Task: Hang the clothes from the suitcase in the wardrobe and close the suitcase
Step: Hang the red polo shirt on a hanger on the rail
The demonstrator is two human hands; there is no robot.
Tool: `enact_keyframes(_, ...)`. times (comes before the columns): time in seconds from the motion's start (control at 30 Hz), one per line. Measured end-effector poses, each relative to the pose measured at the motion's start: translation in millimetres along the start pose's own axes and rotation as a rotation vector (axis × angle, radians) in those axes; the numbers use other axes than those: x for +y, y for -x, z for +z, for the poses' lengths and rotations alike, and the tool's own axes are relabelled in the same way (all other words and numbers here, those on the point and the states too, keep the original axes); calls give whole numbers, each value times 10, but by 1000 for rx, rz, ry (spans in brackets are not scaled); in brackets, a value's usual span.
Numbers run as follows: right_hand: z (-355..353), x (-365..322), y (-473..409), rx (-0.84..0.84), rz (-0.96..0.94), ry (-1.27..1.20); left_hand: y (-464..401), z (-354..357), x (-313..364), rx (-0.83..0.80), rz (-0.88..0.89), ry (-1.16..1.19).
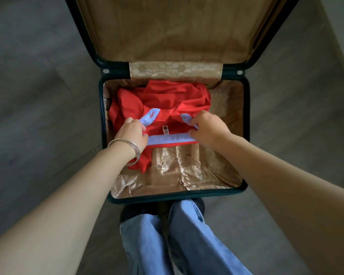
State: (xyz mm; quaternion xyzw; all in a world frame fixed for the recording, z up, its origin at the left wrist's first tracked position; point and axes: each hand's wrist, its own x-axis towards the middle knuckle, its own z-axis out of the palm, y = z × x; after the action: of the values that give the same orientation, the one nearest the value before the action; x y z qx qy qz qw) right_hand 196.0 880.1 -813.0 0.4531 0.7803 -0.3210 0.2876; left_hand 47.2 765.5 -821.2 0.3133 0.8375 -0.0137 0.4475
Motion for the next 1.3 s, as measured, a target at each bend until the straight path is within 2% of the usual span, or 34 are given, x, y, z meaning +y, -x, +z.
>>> enact_keyframes(0.17, -566, -277, 551, 144, 34, -116, 522, -593, 227, 57, 30, 21)
enact_keyframes(0.53, -2288, -1245, 2223, 38, -97, -285, 2326, -2564, 853, 106, 176, 151)
enact_keyframes(0.7, -3003, -1883, 3029, 6, -259, -275, 3267, -3399, 1219, 142, 334, 208)
enact_keyframes(0.8, -3407, -2246, 3461, 90, -286, -204, 3776, -3874, 1386, 181, 437, 236)
enact_keyframes(0.9, -3765, -2570, 3915, 206, -312, -219, 4236, -4341, 1441, 306, 513, 299)
enact_keyframes(1.0, -4076, -2861, 4292, 343, -348, -299, 4509, -4686, 1402, 498, 484, 347)
enact_keyframes(1.1, -4473, -3229, 4785, 441, -392, -368, 4876, -5031, 1246, 630, 343, 408)
enact_keyframes(1.2, -4795, -3562, 5122, 522, -428, -465, 5254, -5244, 1039, 569, 181, 411)
enact_keyframes(1.3, -5007, -3862, 5451, 604, -467, -536, 5686, -5359, 927, 443, 136, 466)
